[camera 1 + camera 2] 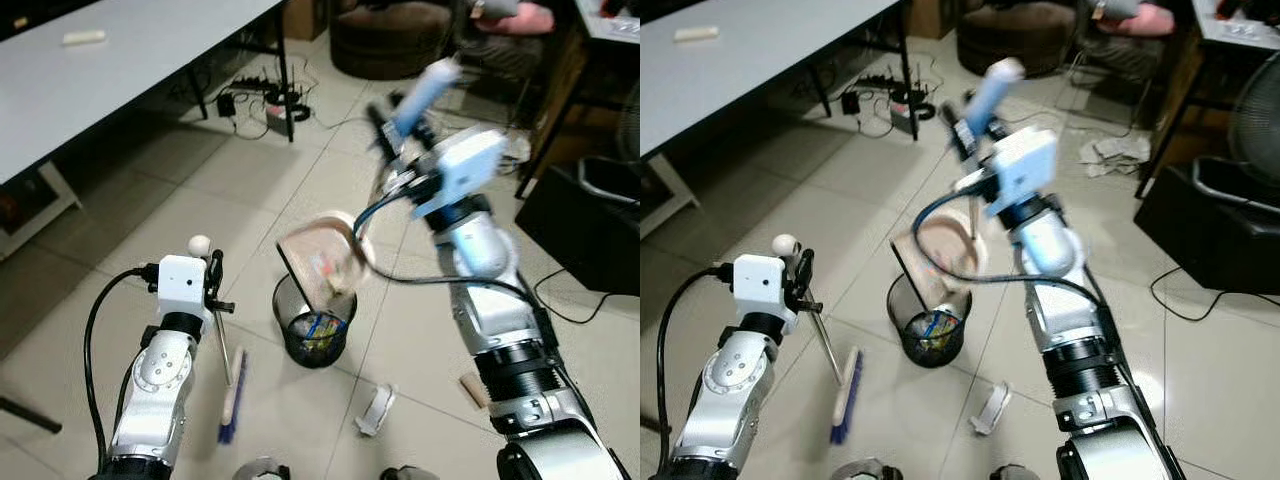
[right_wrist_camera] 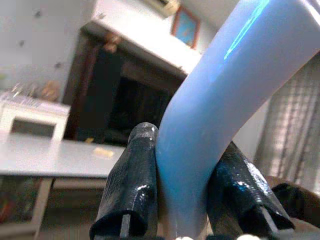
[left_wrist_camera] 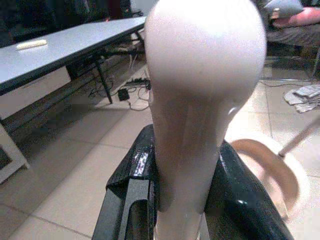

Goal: Sweep floor

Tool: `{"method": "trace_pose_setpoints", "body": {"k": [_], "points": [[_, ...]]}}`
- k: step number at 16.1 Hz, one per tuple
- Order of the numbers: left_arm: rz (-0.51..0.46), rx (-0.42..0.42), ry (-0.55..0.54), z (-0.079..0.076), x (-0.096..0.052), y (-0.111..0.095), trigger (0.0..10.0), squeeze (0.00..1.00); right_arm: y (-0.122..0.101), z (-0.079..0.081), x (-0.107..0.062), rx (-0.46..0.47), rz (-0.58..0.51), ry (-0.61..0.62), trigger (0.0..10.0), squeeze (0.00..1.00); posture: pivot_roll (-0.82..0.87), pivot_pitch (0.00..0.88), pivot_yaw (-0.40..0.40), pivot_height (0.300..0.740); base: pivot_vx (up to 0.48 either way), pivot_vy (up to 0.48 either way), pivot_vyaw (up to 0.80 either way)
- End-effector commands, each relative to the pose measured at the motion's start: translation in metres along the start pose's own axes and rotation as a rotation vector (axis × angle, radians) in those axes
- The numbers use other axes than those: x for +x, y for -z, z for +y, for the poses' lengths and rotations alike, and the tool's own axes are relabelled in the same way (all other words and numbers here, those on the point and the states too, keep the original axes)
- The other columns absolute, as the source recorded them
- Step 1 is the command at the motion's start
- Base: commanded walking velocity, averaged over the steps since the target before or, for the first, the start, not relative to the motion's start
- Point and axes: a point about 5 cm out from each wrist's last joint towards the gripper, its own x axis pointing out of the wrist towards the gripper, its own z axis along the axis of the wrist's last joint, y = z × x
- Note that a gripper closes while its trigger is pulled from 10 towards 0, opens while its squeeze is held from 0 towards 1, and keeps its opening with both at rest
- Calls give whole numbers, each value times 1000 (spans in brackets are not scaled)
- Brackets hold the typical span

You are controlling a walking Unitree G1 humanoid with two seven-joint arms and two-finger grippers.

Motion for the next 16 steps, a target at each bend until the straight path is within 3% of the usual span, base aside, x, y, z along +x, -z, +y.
{"method": "trace_pose_setpoints", "body": {"k": [1, 7, 12, 14, 15, 16], "points": [[-28, 13, -15, 2, 5, -7, 10000, 0, -16, 2, 9, -68, -89, -51, 10000, 0, 12, 30, 55, 740, 0, 0, 0], [-19, 11, -20, 2, 11, -9, 10000, 0, -30, 21, 18, -138, -164, -227, 10000, 0, 13, 46, 46, 740, 0, 0, 0], [-9, 22, 18, -5, 13, -6, 10000, 0, -35, 18, 15, -190, -159, -267, 10000, 0, -6, 40, 60, 740, 0, 0, 0], [-11, 32, 46, -8, 16, -7, 10000, 0, -39, -8, 17, -166, -139, -104, 10000, 0, 2, 35, 63, 740, 0, 0, 0], [-25, 16, 69, -8, 17, -10, 10000, 0, -49, -52, 11, -117, -111, 123, 10000, 0, -11, 40, 83, 740, 0, 0, 0], [-26, 8, 72, -8, 18, -11, 10000, 0, -51, -58, 9, -118, -99, 150, 10000, 0, -11, 40, 83, 740, 0, 0, 0]]}}
